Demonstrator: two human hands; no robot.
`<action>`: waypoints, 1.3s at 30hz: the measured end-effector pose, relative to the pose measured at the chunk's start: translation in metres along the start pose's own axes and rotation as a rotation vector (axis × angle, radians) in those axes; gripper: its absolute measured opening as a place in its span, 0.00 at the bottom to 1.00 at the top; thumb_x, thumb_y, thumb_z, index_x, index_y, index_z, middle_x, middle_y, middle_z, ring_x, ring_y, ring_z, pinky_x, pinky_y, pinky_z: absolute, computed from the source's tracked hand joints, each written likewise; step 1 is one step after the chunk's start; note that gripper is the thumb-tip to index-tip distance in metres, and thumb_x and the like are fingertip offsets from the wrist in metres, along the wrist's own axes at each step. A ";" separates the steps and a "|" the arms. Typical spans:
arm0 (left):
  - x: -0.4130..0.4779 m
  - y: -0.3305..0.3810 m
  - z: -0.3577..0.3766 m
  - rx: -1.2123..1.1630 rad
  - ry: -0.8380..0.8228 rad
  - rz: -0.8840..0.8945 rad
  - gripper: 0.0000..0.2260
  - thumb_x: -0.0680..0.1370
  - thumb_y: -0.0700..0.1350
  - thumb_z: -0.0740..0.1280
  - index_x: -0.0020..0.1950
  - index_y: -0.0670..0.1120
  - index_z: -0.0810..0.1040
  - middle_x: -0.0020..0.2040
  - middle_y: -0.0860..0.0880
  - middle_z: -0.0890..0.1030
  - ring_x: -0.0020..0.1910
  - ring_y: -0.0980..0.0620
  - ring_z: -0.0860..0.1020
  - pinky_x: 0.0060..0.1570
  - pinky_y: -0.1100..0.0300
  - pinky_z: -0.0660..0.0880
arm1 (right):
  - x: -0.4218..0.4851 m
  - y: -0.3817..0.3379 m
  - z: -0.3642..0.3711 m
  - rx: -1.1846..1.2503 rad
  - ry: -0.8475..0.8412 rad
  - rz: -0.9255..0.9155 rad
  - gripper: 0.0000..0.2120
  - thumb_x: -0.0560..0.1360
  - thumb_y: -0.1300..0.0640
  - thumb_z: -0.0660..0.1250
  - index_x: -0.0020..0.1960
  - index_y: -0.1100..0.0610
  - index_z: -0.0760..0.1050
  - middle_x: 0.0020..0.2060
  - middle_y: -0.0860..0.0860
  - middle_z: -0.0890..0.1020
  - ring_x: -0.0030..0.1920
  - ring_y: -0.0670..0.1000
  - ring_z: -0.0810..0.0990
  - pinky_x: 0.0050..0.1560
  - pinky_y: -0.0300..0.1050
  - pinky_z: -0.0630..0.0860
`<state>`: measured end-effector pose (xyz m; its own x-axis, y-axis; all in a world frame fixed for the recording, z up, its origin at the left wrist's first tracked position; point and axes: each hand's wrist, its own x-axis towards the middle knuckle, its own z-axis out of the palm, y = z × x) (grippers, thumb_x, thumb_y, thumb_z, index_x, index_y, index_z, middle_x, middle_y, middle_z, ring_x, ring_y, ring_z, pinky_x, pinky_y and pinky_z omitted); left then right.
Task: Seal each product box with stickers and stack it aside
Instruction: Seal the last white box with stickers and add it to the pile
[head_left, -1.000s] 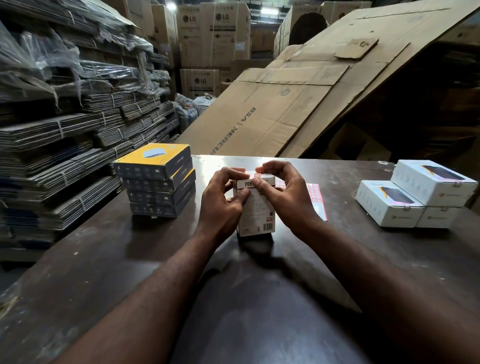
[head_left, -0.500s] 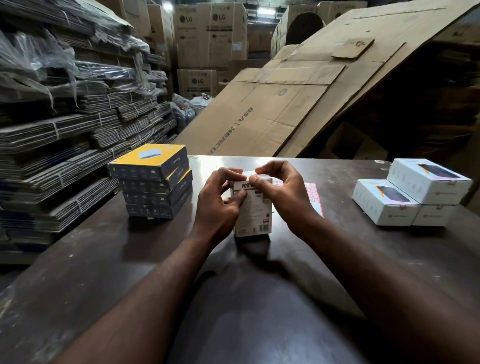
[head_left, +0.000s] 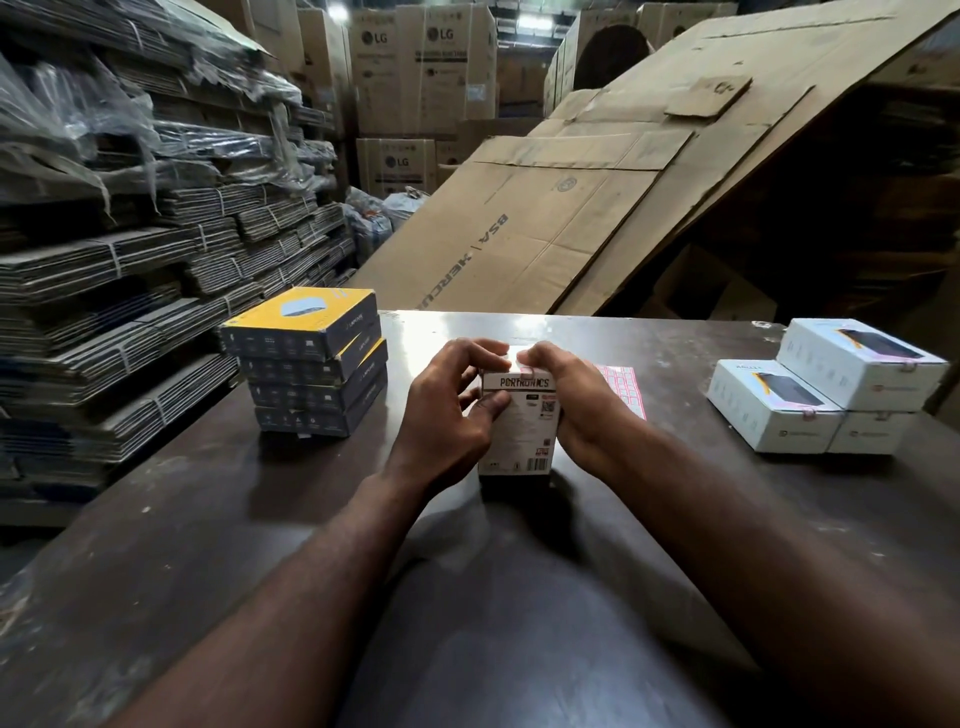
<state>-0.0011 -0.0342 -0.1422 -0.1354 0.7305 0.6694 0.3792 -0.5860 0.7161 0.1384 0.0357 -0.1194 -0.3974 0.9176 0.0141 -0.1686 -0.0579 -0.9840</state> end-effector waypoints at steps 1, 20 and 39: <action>0.000 0.001 0.001 0.000 -0.003 0.000 0.10 0.73 0.37 0.69 0.50 0.50 0.75 0.61 0.51 0.80 0.61 0.53 0.80 0.57 0.48 0.81 | 0.000 0.001 0.001 0.001 0.017 -0.012 0.13 0.75 0.53 0.66 0.53 0.63 0.77 0.43 0.64 0.81 0.39 0.57 0.80 0.41 0.50 0.75; 0.002 -0.001 0.003 -0.083 -0.011 -0.100 0.10 0.75 0.50 0.71 0.51 0.50 0.73 0.64 0.54 0.78 0.60 0.55 0.81 0.55 0.55 0.81 | -0.001 0.008 0.003 -0.032 -0.015 -0.017 0.45 0.66 0.25 0.66 0.70 0.58 0.70 0.57 0.61 0.84 0.59 0.63 0.83 0.66 0.66 0.74; 0.008 0.006 -0.001 -0.376 0.036 -0.354 0.10 0.83 0.40 0.60 0.59 0.44 0.79 0.66 0.53 0.80 0.62 0.52 0.79 0.55 0.61 0.77 | -0.014 0.020 -0.001 -0.360 -0.026 -0.344 0.29 0.73 0.47 0.71 0.66 0.55 0.60 0.56 0.50 0.80 0.53 0.44 0.83 0.50 0.40 0.80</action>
<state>-0.0011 -0.0323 -0.1325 -0.2298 0.8982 0.3747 -0.0499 -0.3954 0.9171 0.1418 0.0225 -0.1393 -0.3965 0.8493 0.3485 0.0264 0.3901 -0.9204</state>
